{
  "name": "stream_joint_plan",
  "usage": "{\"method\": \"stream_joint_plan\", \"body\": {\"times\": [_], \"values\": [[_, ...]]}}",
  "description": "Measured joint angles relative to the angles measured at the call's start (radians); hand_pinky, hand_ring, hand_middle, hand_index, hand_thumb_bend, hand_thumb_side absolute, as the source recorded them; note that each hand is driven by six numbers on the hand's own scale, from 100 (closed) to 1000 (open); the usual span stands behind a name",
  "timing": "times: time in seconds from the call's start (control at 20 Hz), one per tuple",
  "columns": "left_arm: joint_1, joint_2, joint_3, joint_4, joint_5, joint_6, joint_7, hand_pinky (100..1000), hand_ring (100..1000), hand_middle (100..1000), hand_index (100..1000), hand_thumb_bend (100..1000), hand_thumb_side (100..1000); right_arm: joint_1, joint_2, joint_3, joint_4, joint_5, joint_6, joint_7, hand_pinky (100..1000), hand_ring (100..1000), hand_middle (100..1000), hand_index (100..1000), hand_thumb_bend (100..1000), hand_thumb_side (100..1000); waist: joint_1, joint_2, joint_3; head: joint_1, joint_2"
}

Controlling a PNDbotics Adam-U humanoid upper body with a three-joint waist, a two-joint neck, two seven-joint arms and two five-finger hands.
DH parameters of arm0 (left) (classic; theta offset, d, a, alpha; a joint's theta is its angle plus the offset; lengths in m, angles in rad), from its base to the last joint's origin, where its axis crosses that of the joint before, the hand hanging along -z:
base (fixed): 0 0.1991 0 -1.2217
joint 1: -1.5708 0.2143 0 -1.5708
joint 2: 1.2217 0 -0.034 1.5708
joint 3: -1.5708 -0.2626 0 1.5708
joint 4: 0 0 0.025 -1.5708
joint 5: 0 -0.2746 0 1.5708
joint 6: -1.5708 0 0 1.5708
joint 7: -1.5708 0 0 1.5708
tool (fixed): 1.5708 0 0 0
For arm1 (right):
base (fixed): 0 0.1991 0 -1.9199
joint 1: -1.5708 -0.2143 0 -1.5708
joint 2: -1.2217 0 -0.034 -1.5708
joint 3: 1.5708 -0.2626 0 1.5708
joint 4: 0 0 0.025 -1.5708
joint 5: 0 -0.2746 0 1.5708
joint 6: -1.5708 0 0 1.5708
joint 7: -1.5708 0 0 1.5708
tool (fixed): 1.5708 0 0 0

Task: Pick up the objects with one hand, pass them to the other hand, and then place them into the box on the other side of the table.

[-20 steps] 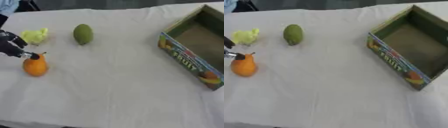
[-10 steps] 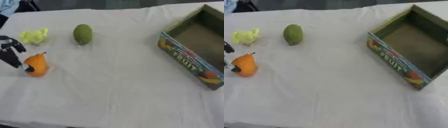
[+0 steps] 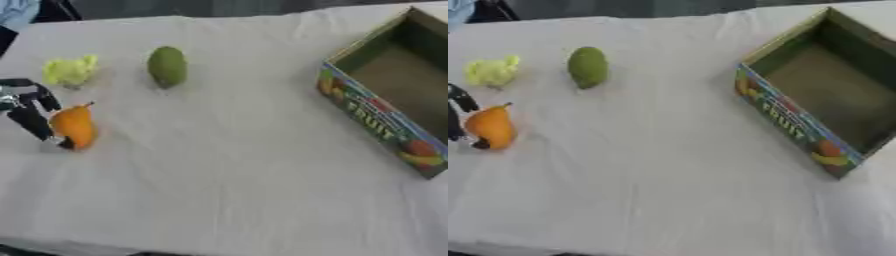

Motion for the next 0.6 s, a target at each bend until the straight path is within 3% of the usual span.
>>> {"method": "stream_joint_plan", "body": {"times": [0.3,0.45,0.6], "values": [[0.001,-0.008,0.000,0.020,-0.019,-0.021,-0.021,750,731,751,724,641,142,0.000,0.000,0.005,0.000,0.000,0.000,0.001,1000,883,1000,1000,100,526,0.000,0.000,0.000,0.001,0.000],[0.004,-0.008,0.000,0.021,-0.020,-0.027,-0.027,740,721,741,705,545,102,0.001,0.000,0.005,0.000,0.000,0.000,0.001,1000,882,1000,1000,100,526,0.000,0.000,0.001,0.001,0.004],[0.008,-0.008,-0.001,0.012,-0.021,-0.032,-0.032,740,720,740,703,531,100,0.003,0.000,0.005,0.000,0.000,0.000,0.001,1000,882,1000,1000,100,526,0.000,0.000,0.002,0.002,0.008]]}}
